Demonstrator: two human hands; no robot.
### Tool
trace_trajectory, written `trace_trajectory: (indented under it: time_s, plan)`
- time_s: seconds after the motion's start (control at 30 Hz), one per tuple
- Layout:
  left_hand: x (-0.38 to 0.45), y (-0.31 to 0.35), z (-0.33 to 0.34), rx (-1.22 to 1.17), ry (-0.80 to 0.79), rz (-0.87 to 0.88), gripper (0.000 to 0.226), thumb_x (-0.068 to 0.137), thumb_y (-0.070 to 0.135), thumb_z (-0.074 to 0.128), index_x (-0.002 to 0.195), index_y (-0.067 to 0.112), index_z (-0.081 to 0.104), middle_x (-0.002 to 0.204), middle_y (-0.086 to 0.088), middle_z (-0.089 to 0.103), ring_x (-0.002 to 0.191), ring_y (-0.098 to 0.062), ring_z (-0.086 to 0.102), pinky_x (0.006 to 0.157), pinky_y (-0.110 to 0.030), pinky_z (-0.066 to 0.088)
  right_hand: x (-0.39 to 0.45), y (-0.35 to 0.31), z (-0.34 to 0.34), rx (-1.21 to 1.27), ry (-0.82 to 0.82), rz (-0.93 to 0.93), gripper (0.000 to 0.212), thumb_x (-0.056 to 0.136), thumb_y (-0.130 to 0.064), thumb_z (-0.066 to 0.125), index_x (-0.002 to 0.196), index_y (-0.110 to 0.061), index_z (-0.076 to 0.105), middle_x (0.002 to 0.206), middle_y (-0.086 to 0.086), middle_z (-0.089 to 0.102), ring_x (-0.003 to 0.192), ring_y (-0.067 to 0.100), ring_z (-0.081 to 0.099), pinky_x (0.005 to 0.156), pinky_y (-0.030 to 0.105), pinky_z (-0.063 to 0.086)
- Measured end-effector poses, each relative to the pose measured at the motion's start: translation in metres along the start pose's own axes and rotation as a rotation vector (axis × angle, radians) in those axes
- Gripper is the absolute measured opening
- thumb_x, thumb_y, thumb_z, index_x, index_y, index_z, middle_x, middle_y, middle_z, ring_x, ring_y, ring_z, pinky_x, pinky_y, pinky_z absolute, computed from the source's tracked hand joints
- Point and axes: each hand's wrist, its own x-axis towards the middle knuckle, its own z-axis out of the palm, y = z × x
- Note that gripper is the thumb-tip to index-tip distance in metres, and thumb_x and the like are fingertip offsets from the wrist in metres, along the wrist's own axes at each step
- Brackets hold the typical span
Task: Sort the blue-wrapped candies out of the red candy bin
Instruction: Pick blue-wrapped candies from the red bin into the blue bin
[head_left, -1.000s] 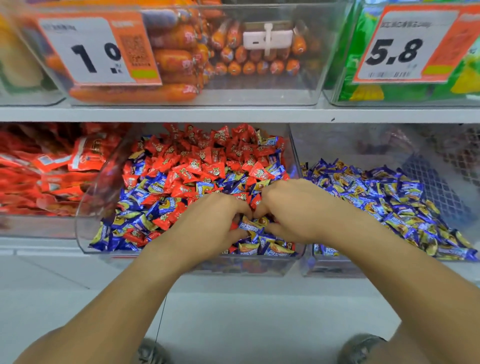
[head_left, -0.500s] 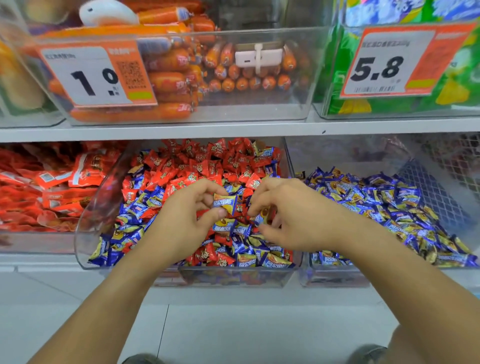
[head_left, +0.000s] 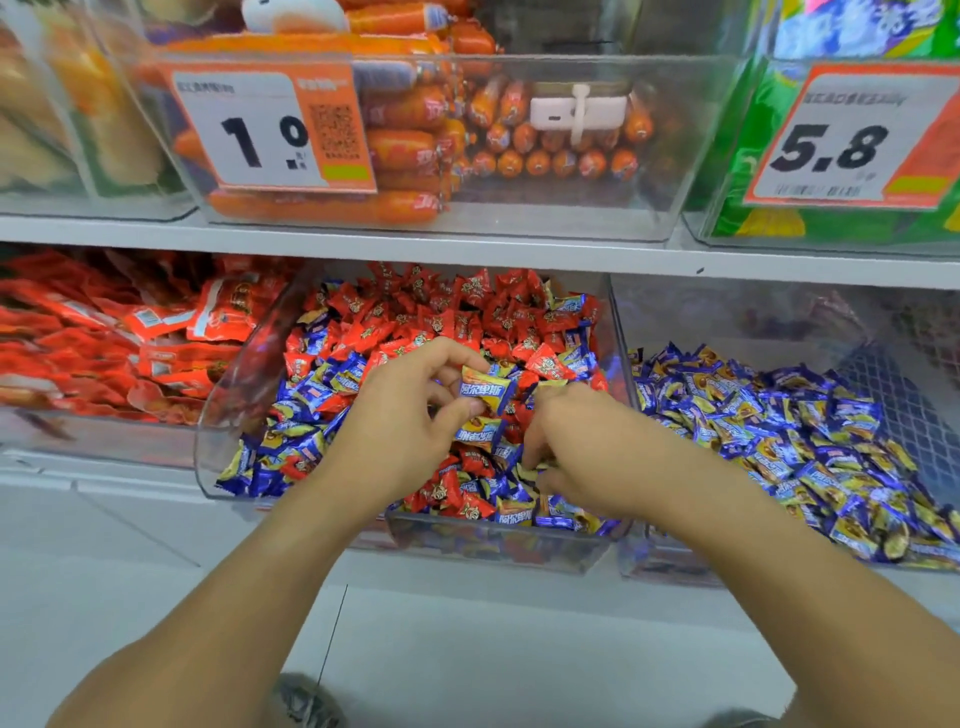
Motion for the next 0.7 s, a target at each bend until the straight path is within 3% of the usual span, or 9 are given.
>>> trace_trajectory:
  time_s: [0.13, 0.27, 0.33, 0.4, 0.47, 0.57, 0.63, 0.7]
  plan:
    - [0.000, -0.001, 0.000, 0.009, 0.043, 0.030, 0.027, 0.086, 0.011, 0.072, 0.107, 0.025, 0.064, 0.075, 0.003, 0.059, 0.068, -0.012, 0.062, 0.069, -0.017, 0.045, -0.009, 0.014, -0.016, 0.227, 0.143, 0.008, 0.010, 0.080, -0.028, 0.080, 0.091, -0.029, 0.079, 0.090, -0.011, 0.064, 0.078, 0.005, 0.060, 0.076, 0.029, 0.051]
    - [0.001, 0.000, 0.006, -0.048, 0.075, -0.014, 0.027, 0.088, 0.008, 0.068, 0.104, 0.029, 0.061, 0.074, 0.009, 0.051, 0.061, -0.008, 0.060, 0.061, -0.015, 0.048, -0.012, 0.029, -0.020, 0.459, 0.368, 0.077, 0.013, 0.072, -0.032, 0.087, 0.081, -0.035, 0.079, 0.090, -0.011, 0.066, 0.074, 0.007, 0.064, 0.076, 0.033, 0.053]
    - [0.001, 0.004, 0.012, -0.167, 0.051, -0.068, 0.025, 0.092, 0.005, 0.064, 0.105, 0.026, 0.059, 0.071, 0.009, 0.047, 0.055, -0.009, 0.063, 0.059, -0.021, 0.055, -0.011, 0.029, -0.016, 0.549, 0.467, 0.118, 0.015, 0.070, -0.031, 0.088, 0.079, -0.037, 0.077, 0.089, -0.012, 0.067, 0.069, 0.006, 0.064, 0.072, 0.029, 0.053]
    - [0.000, 0.009, 0.016, -0.245, 0.019, -0.101, 0.024, 0.095, 0.004, 0.059, 0.108, 0.023, 0.058, 0.078, -0.001, 0.049, 0.054, -0.013, 0.067, 0.054, -0.027, 0.057, -0.008, 0.026, -0.011, 0.656, 0.546, 0.148, 0.016, 0.069, -0.030, 0.089, 0.081, -0.035, 0.078, 0.090, -0.012, 0.068, 0.064, 0.005, 0.065, 0.069, 0.028, 0.054]
    - [-0.001, 0.014, 0.020, -0.280, -0.005, -0.118, 0.022, 0.097, 0.005, 0.056, 0.109, 0.024, 0.055, 0.086, -0.006, 0.057, 0.056, -0.014, 0.070, 0.059, -0.033, 0.058, -0.007, 0.022, -0.006, 0.774, 0.588, 0.153, 0.018, 0.069, -0.026, 0.089, 0.082, -0.033, 0.079, 0.093, -0.010, 0.069, 0.064, 0.011, 0.068, 0.070, 0.036, 0.059]
    - [0.001, 0.017, 0.024, -0.372, -0.031, -0.185, 0.023, 0.098, 0.004, 0.052, 0.108, 0.025, 0.052, 0.096, -0.001, 0.066, 0.059, -0.011, 0.069, 0.060, -0.026, 0.054, -0.007, 0.017, -0.003, 0.899, 0.607, 0.147, 0.019, 0.070, -0.018, 0.088, 0.082, -0.029, 0.078, 0.095, -0.007, 0.068, 0.063, 0.014, 0.071, 0.068, 0.038, 0.061]
    - [0.003, 0.020, 0.025, -0.535, -0.051, -0.276, 0.023, 0.097, -0.001, 0.050, 0.107, 0.020, 0.055, 0.096, -0.011, 0.070, 0.061, -0.015, 0.067, 0.062, -0.027, 0.052, -0.008, 0.016, -0.001, 0.946, 0.604, 0.146, 0.020, 0.073, -0.014, 0.086, 0.085, -0.027, 0.077, 0.098, -0.007, 0.068, 0.065, 0.015, 0.072, 0.068, 0.036, 0.061]
    - [0.005, 0.022, 0.025, -0.729, -0.076, -0.355, 0.021, 0.095, -0.002, 0.049, 0.108, 0.011, 0.060, 0.102, -0.020, 0.069, 0.074, -0.022, 0.067, 0.068, -0.036, 0.051, -0.009, 0.016, 0.000, 0.948, 0.594, 0.153, 0.021, 0.075, -0.014, 0.085, 0.086, -0.030, 0.076, 0.101, -0.008, 0.068, 0.069, 0.013, 0.073, 0.071, 0.036, 0.061]
